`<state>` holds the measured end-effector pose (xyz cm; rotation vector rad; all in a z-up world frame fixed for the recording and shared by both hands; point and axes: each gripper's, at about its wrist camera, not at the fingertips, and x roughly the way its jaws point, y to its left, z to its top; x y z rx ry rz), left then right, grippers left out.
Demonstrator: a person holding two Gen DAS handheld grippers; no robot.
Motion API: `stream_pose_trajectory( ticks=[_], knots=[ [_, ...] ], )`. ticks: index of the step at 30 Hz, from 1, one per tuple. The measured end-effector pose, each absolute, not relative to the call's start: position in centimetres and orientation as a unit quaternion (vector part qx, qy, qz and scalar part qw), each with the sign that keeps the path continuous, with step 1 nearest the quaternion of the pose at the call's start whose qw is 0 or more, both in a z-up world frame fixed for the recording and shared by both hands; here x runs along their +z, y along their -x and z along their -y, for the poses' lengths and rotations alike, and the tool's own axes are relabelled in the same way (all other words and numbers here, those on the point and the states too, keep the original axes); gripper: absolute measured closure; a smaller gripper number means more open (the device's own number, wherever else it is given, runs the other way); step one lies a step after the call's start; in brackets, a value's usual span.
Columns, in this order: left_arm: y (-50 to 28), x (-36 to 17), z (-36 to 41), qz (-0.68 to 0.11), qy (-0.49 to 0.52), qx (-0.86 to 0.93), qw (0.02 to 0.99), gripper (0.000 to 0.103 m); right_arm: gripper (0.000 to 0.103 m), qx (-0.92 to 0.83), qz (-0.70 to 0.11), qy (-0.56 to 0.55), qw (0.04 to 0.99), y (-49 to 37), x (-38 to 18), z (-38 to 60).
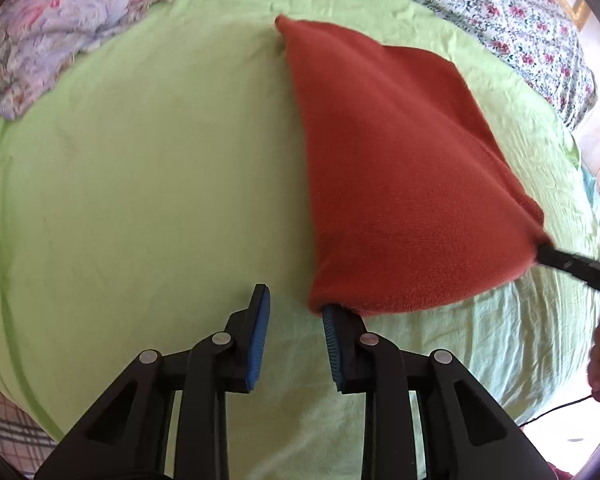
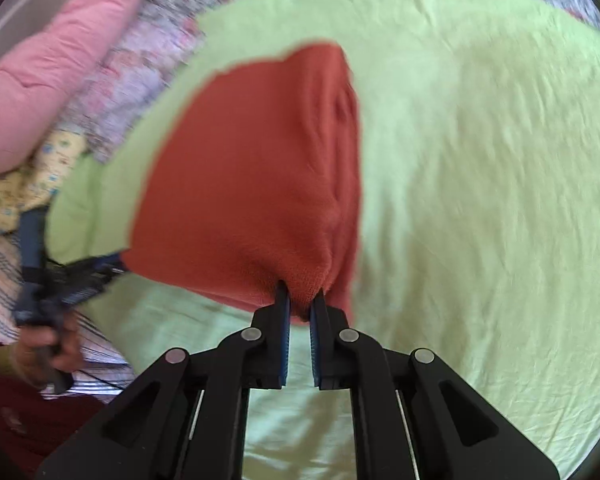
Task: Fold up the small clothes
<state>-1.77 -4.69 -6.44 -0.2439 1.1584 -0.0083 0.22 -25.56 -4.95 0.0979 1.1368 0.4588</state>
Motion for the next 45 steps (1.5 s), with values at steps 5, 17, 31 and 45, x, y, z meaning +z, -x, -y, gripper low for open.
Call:
stream_pose_trajectory(
  ticks=[5, 17, 31, 45],
  knots=[
    [1.6, -6.6, 4.3, -0.552, 0.117, -0.010, 0.825, 0.077, 0.094, 0.204, -0.562, -0.050, 0.800, -0.7, -7.3, 26.2],
    [2.7, -1.5, 3.3, -0.518, 0.136, -0.107, 0.837, 0.083, 0.080, 0.157, -0.529, -0.098, 0.828, -0.5, -1.8, 28.6],
    [-3.5, -5.8, 7.4, -0.556, 0.136, -0.150, 0.806, 0.085, 0.086, 0.166, -0.525, -0.071, 0.832, -13.6, -4.7, 21.0],
    [-3.6, -6.8, 7.3, -0.570, 0.175, -0.150, 0.789, 0.083, 0.098, 0.157, -0.529, -0.124, 0.825, -12.7, -5.4, 23.2]
  ],
)
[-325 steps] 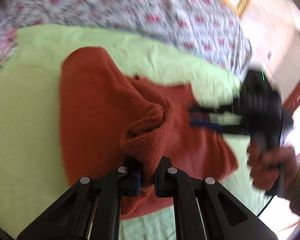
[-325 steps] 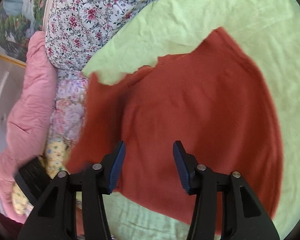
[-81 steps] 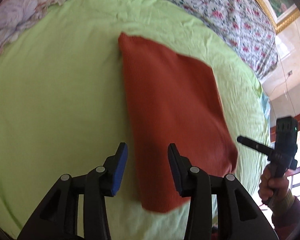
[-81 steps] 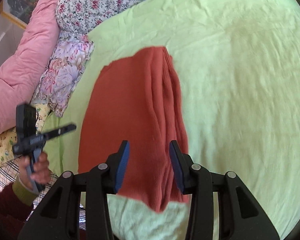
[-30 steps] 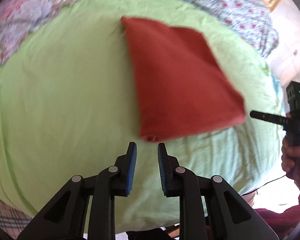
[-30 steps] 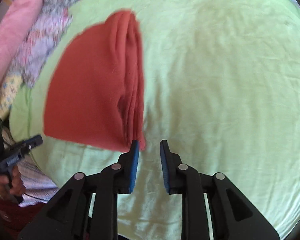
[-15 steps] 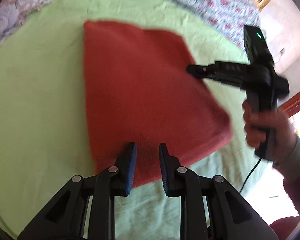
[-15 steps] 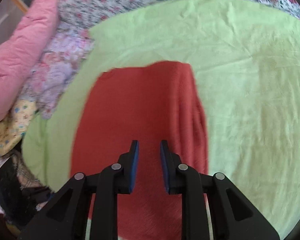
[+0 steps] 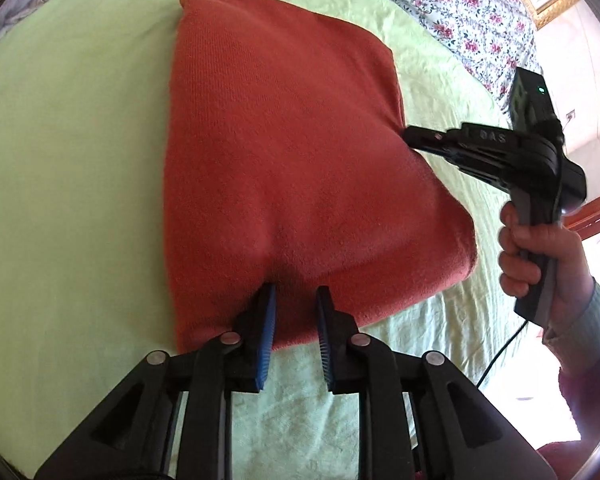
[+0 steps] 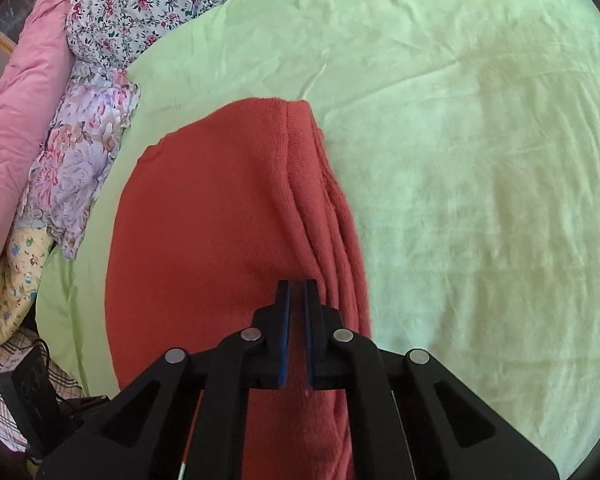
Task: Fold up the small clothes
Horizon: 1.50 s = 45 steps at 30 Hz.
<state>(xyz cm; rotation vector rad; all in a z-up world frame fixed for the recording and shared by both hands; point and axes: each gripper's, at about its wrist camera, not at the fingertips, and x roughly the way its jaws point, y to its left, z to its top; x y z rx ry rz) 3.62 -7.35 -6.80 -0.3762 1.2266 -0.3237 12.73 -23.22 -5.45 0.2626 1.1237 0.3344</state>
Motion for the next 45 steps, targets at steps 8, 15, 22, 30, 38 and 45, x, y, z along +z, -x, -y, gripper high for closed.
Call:
stream_pose_trajectory(
  ticks=[8, 15, 22, 30, 38, 45],
  knots=[
    [-2.2, -3.5, 8.1, -0.544, 0.114, -0.145, 0.819, 0.055, 0.090, 0.134, -0.515, -0.134, 0.836, -8.1, -3.2, 24.6],
    [-0.3, -2.0, 6.4, -0.524, 0.076, -0.111, 0.841, 0.042, 0.066, 0.152, -0.493, -0.132, 0.847, -2.5, -2.1, 23.7],
    [1.7, -1.1, 3.7, -0.508, 0.078, -0.092, 0.853, 0.038, 0.066, 0.145, -0.491, -0.142, 0.847, 1.8, -2.4, 23.1],
    [3.4, -0.5, 2.7, -0.494, 0.061, -0.063, 0.865, 0.030, 0.054, 0.145, -0.475, -0.128, 0.859, 4.9, -1.7, 21.7],
    [4.5, -0.5, 2.6, -0.488, 0.031, -0.054, 0.871, 0.028, 0.044, 0.156, -0.452, -0.079, 0.874, 6.6, -1.3, 19.8],
    [5.2, -0.9, 2.5, -0.489, 0.011, -0.045, 0.871, 0.028, 0.040, 0.160, -0.456, -0.066, 0.873, 7.2, -2.3, 19.6]
  ],
)
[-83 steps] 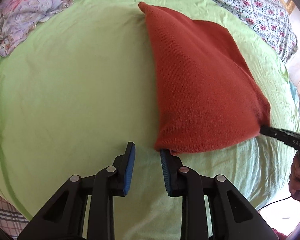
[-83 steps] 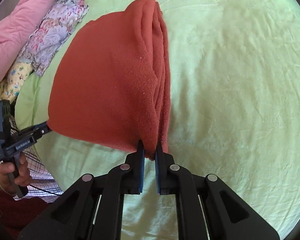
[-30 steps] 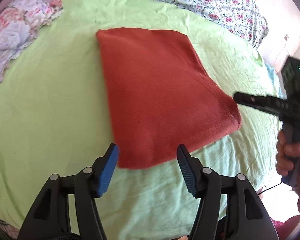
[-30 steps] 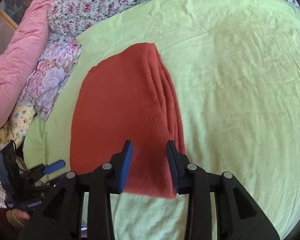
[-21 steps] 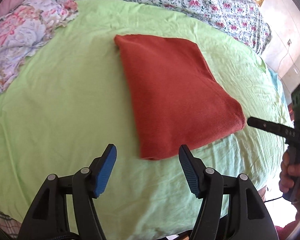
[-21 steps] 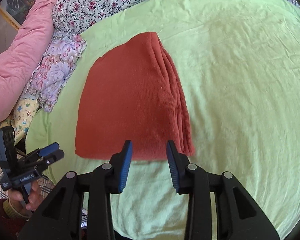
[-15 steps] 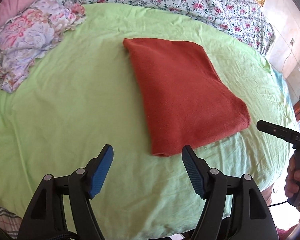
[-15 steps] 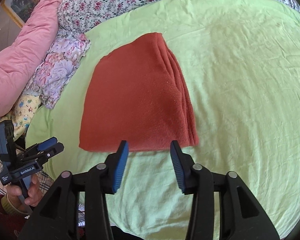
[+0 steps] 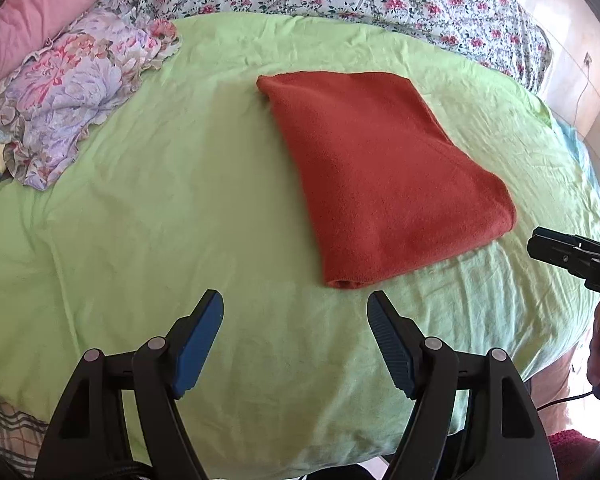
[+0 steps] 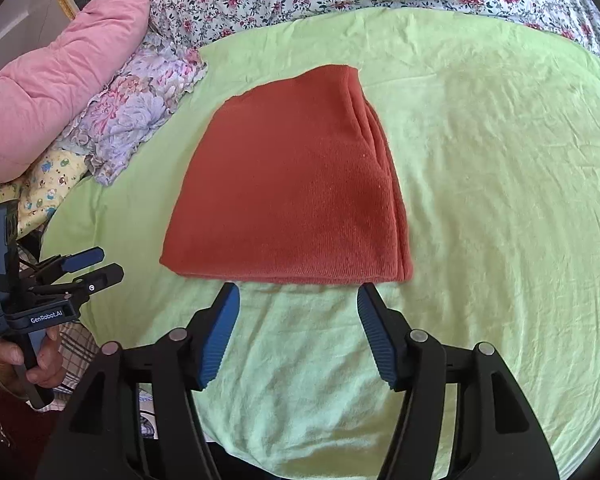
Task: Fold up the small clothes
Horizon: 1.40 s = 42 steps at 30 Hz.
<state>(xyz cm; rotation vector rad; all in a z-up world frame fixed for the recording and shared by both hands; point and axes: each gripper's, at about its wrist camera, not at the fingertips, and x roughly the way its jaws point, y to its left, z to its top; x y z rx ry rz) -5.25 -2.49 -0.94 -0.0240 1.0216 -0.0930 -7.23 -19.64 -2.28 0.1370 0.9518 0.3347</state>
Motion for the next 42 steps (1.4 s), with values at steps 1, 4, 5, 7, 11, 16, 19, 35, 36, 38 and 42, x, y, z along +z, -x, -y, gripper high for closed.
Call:
stream_pose_trajectory(
  ticks=[1, 4, 5, 7, 11, 16, 19, 35, 36, 38, 42],
  knots=[
    [5.3, -1.0, 2.5, -0.489, 0.007, -0.041, 0.871, 0.027, 0.040, 0.159, -0.456, -0.064, 0.873, 7.3, -2.4, 19.6],
    [5.0, -1.0, 2.5, -0.491, 0.004, -0.040, 0.870, 0.025, 0.038, 0.165, -0.454, -0.060, 0.874, 7.5, -2.5, 19.5],
    [4.9, -1.0, 2.5, -0.490, 0.002, -0.038, 0.871, 0.025, 0.036, 0.167, -0.452, -0.058, 0.874, 7.5, -2.4, 19.4],
    [4.8, -0.8, 2.6, -0.487, 0.000, -0.031, 0.873, 0.024, 0.033, 0.169, -0.449, -0.052, 0.876, 7.5, -2.3, 19.0],
    [4.7, -0.4, 2.6, -0.482, -0.004, -0.020, 0.876, 0.022, 0.024, 0.175, -0.439, -0.034, 0.881, 7.7, -1.9, 18.4],
    [4.9, -0.2, 2.5, -0.479, -0.004, -0.010, 0.878, 0.021, 0.019, 0.180, -0.436, -0.021, 0.882, 7.8, -1.7, 18.0],
    [5.0, 0.0, 2.6, -0.474, -0.008, -0.004, 0.880, 0.021, 0.018, 0.182, -0.435, -0.016, 0.882, 8.0, -1.7, 17.9],
    [3.5, -0.6, 4.3, -0.467, -0.041, -0.007, 0.883, 0.018, 0.016, 0.179, -0.435, 0.019, 0.882, 7.1, -3.0, 17.5],
    [3.3, -0.6, 4.4, -0.468, -0.042, -0.007, 0.883, 0.018, 0.016, 0.177, -0.434, 0.019, 0.883, 6.8, -3.0, 17.6],
    [2.6, -0.6, 4.5, -0.470, -0.043, -0.004, 0.882, 0.018, 0.015, 0.176, -0.432, 0.017, 0.884, 6.1, -2.9, 17.8],
    [1.7, -0.5, 4.7, -0.472, -0.048, 0.002, 0.880, 0.018, 0.015, 0.174, -0.428, 0.014, 0.887, 5.0, -2.5, 18.0]
  ],
)
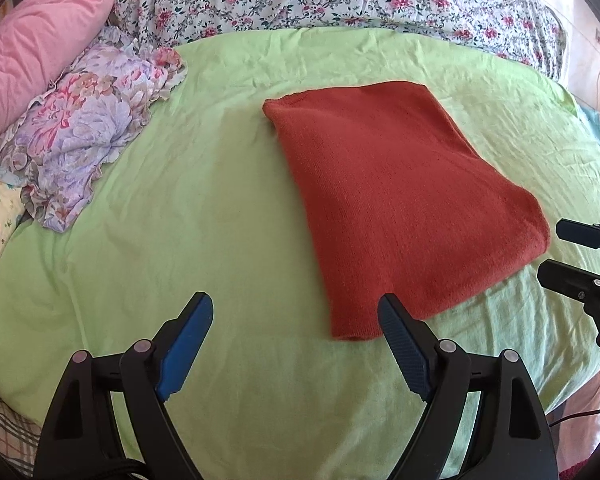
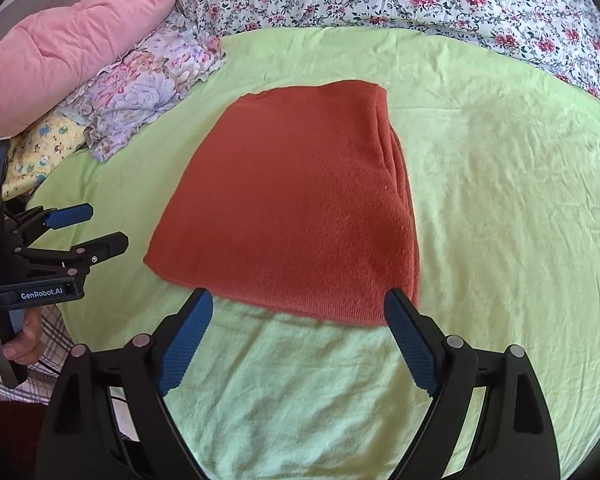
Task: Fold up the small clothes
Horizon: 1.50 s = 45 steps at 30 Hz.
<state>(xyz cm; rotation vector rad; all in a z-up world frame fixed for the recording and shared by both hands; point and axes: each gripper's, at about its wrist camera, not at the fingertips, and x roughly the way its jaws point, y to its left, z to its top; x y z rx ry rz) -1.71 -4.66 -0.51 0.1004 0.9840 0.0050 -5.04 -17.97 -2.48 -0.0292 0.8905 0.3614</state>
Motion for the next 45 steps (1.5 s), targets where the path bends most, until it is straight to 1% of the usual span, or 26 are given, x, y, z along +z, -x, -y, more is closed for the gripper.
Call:
stream_pose_trajectory(
  ticks=[10, 25, 45],
  knots=[
    [0.0, -1.2, 4.4, -0.494, -0.062, 0.021, 0.867, 0.018, 0.014, 0.178, -0.442, 0.004, 0.879, 3.2, -2.7, 18.0],
    [-1.6, -1.4, 4.6, -0.498, -0.060, 0.016, 0.865, 0.017, 0.012, 0.182, -0.455, 0.009, 0.872, 2.1, -3.1, 17.4],
    [-2.4, -1.1, 4.5, -0.496, -0.057, 0.013, 0.866, 0.016, 0.011, 0.188, -0.449, 0.010, 0.873, 0.8, -2.6, 16.6]
  ],
)
